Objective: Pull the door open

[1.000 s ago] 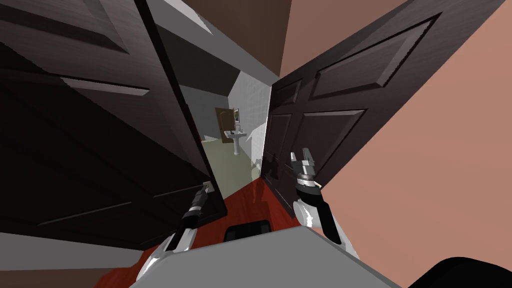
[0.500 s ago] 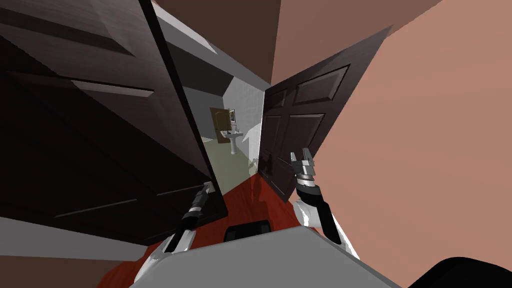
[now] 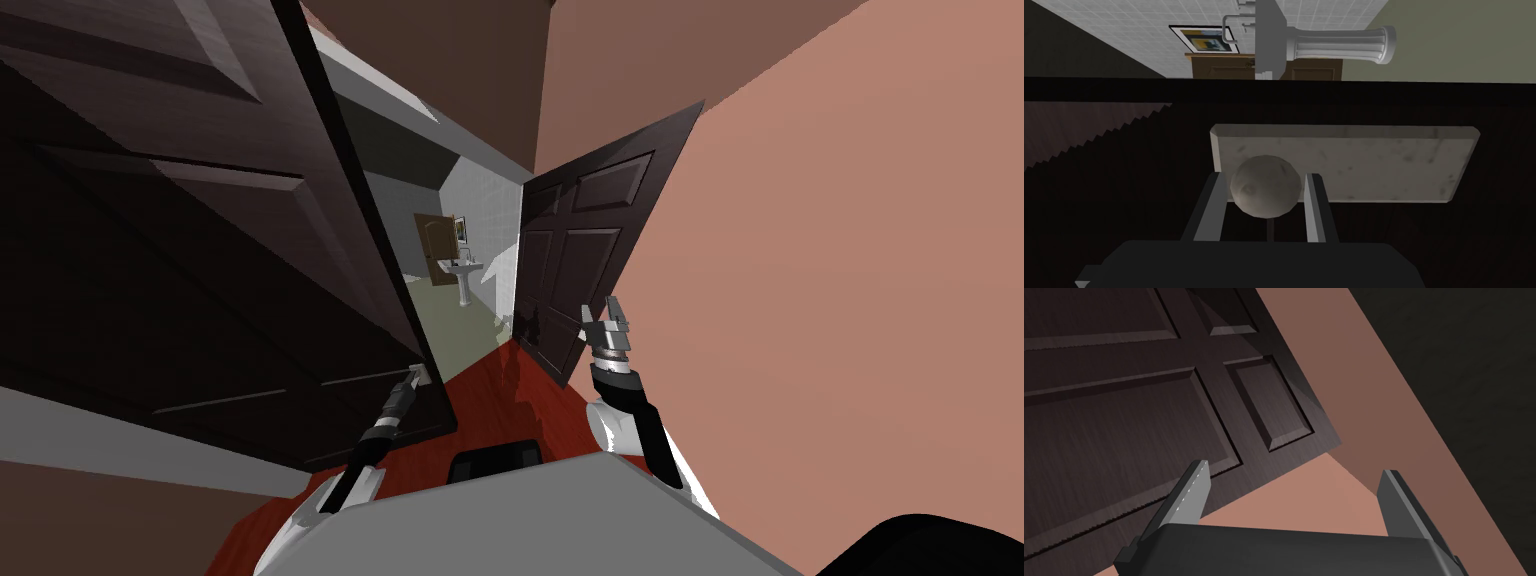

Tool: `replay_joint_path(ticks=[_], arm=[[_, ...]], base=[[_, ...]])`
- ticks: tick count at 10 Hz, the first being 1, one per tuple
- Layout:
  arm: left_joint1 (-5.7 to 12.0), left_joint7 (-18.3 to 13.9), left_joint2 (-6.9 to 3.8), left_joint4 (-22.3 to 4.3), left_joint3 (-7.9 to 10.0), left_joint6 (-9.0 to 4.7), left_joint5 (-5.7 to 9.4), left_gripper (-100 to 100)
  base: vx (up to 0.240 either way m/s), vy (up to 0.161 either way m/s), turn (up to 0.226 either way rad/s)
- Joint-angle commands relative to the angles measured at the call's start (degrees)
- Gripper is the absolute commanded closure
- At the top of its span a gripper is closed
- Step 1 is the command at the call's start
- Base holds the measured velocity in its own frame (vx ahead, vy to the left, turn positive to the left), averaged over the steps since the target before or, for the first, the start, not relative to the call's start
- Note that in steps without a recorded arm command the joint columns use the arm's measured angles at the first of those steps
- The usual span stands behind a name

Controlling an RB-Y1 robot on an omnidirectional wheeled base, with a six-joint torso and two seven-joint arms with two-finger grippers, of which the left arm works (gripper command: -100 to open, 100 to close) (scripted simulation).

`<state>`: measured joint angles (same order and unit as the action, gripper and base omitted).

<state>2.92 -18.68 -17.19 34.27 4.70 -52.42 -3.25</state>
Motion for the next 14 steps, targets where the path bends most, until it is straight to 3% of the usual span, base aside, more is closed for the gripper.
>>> replay_joint_path(ticks=[1, 3, 4, 5, 11, 12, 13, 14], arm=[[-0.65, -1.5, -0.71, -0.1, -1.20, -1.13, -0.90, 100], [-1.13, -2.7, -1.43, 0.1, -2.12, -1.97, -1.60, 100], [-1.21, -2.3, -1.04, 0.3, -1.97, -1.25, -1.45, 100], [-2.30, -3.5, -1.89, 0.3, -2.79, -2.87, -2.22, 100], [-5.65, -7.7, -5.25, 0.9, -5.09, -8.37, -4.52, 100], [-5.73, -7.0, -4.60, 1.4, -4.97, -7.33, -4.34, 100], [-5.09, -7.1, -4.72, 1.3, -7.16, -7.48, -4.10, 100], [-4.81, -7.1, -4.77, 1.2, -7.81, -7.49, -3.98, 100]], base=[[-0.249, 0.077, -0.094], [-0.212, 0.075, -0.080], [-0.099, 0.022, -0.023], [-0.152, 0.034, -0.099], [-0.195, 0.067, -0.089], [-0.085, 0.024, -0.015], [-0.181, 0.028, 0.025], [-0.202, 0.071, 0.006]])
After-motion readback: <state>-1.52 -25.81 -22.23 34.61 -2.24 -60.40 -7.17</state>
